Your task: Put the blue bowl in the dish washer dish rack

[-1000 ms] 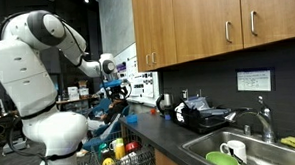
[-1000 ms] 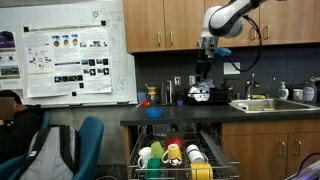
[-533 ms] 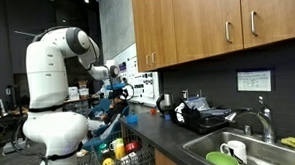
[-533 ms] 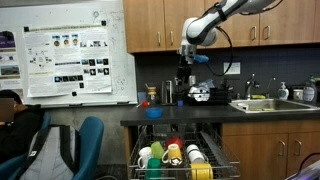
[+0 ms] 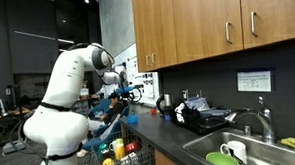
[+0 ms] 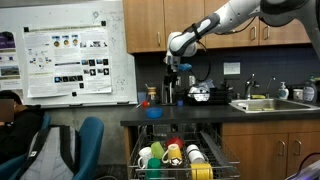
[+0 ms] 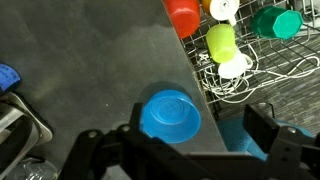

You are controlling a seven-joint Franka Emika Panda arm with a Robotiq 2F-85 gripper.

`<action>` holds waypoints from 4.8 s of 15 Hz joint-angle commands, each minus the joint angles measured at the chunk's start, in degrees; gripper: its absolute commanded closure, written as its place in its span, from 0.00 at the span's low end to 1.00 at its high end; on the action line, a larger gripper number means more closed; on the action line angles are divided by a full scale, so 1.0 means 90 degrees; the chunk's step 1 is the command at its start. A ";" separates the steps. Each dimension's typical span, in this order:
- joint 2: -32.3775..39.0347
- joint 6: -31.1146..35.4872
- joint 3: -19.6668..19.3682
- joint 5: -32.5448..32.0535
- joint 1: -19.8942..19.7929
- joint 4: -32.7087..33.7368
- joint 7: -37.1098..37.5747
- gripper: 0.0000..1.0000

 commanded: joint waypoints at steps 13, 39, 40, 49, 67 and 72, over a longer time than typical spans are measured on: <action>0.3558 -0.1733 -0.0513 -0.0303 0.0728 0.4905 0.0071 0.00; 0.5348 -0.2789 -0.0573 0.0069 0.0818 0.7119 0.0911 0.66; 0.5327 -0.2807 -0.0576 0.0066 0.0813 0.7112 0.0927 0.75; 0.5746 -0.3287 -0.0728 0.0212 0.0890 0.8054 0.0931 0.96; 0.5826 -0.3401 -0.0780 0.0192 0.0912 0.8297 0.0874 0.99; 0.5538 -0.3488 -0.0823 0.0209 0.0919 0.7943 0.0853 0.99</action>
